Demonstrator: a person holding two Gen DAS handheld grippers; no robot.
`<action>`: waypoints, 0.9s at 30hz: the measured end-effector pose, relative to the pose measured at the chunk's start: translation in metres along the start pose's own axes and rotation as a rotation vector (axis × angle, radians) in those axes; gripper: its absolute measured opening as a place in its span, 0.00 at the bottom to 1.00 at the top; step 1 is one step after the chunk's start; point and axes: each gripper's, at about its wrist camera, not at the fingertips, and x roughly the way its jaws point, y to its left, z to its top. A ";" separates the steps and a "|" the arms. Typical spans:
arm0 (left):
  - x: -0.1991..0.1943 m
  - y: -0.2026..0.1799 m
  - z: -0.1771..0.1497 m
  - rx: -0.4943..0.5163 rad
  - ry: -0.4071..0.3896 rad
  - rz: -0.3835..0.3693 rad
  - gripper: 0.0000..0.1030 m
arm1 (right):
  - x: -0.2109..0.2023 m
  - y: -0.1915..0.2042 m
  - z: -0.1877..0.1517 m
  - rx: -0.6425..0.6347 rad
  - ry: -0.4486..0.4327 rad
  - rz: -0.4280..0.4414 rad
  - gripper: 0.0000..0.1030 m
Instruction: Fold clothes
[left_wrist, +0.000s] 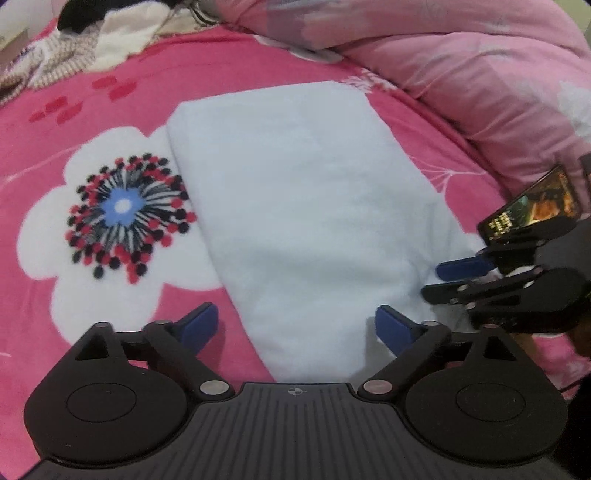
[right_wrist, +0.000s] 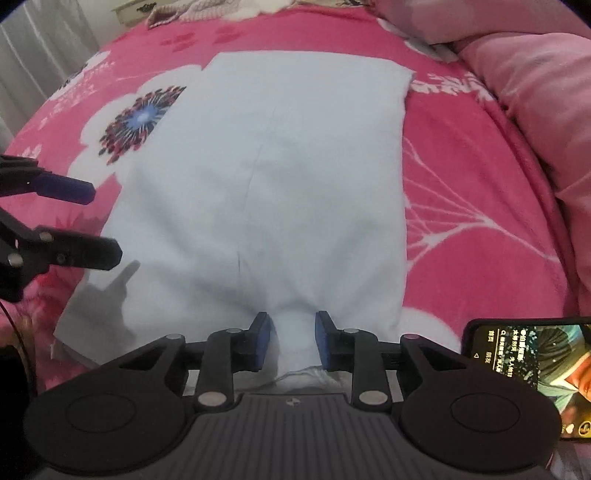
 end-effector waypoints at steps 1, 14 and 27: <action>-0.001 -0.001 0.000 0.004 -0.006 0.014 0.94 | -0.004 -0.001 0.003 0.016 -0.005 0.003 0.28; 0.008 0.006 0.016 -0.130 0.008 0.111 0.98 | -0.024 0.000 0.014 0.096 -0.080 -0.012 0.51; 0.016 0.016 0.010 -0.240 0.065 0.219 0.98 | -0.019 0.005 0.015 0.113 -0.055 -0.053 0.55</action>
